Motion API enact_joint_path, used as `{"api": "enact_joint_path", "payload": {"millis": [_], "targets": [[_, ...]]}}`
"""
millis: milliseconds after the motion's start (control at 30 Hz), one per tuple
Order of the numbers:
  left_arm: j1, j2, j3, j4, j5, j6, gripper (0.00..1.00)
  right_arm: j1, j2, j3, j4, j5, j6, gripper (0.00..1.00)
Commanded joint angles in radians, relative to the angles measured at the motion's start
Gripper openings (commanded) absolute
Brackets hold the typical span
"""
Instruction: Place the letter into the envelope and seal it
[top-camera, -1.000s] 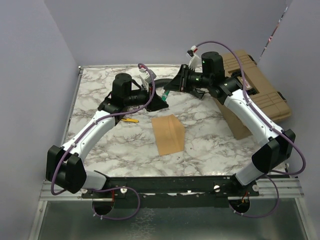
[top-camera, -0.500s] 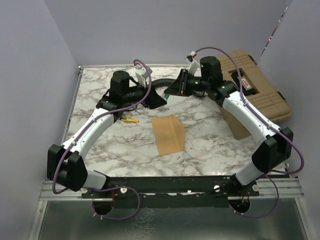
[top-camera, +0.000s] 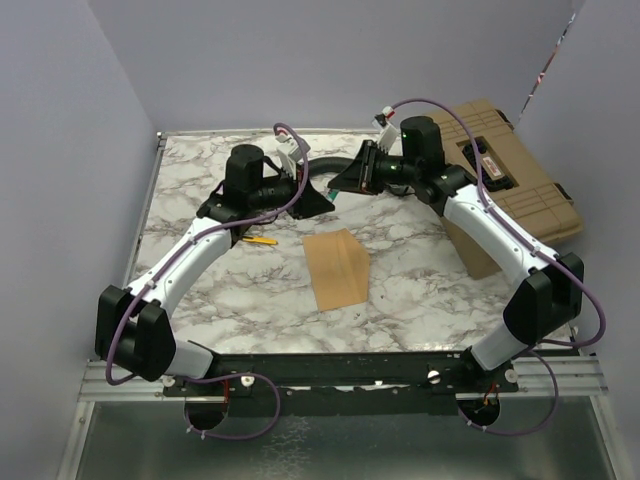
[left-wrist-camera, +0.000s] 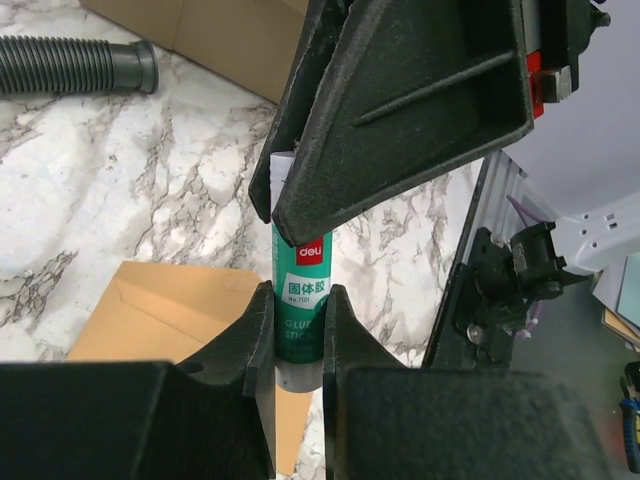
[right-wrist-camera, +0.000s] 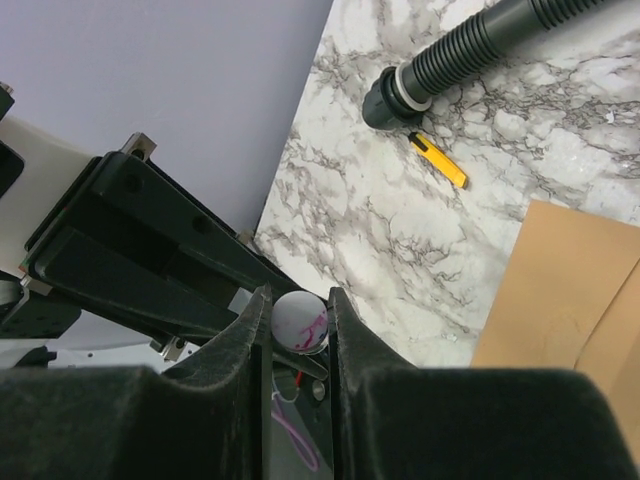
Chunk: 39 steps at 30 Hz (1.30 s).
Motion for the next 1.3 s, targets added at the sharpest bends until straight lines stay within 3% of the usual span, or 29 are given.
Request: {"api": "enact_joint_path", "payload": {"millis": [0, 167, 467, 600, 800, 1000, 1200, 1267], "targets": [[0.009, -0.038, -0.081, -0.015, -0.09, 0.045, 0.0, -0.079, -0.036, 0.038, -0.005, -0.036, 0.014, 0.0], [0.01, -0.074, -0.147, -0.015, -0.083, 0.055, 0.0, -0.196, -0.022, 0.11, -0.066, -0.096, 0.032, 0.0], [0.011, -0.092, -0.143, -0.022, -0.069, 0.061, 0.0, -0.208, 0.015, 0.128, -0.113, -0.05, -0.082, 0.0], [0.011, -0.077, -0.113, -0.023, -0.106, 0.045, 0.0, -0.136, 0.03, 0.116, -0.196, 0.232, -0.315, 0.0], [0.013, -0.065, -0.078, -0.025, -0.202, 0.022, 0.0, 0.027, 0.063, -0.087, -0.062, 0.759, -0.502, 0.0], [0.013, -0.09, -0.091, -0.023, -0.309, 0.0, 0.0, 0.098, 0.073, -0.38, 0.249, 1.031, -0.552, 0.01], [0.015, -0.094, -0.106, -0.023, -0.317, -0.019, 0.0, 0.109, 0.108, -0.556, 0.475, 1.099, -0.524, 0.01], [0.015, -0.098, -0.109, -0.023, -0.316, -0.024, 0.0, 0.11, 0.101, -0.61, 0.55, 1.125, -0.514, 0.06]]}}
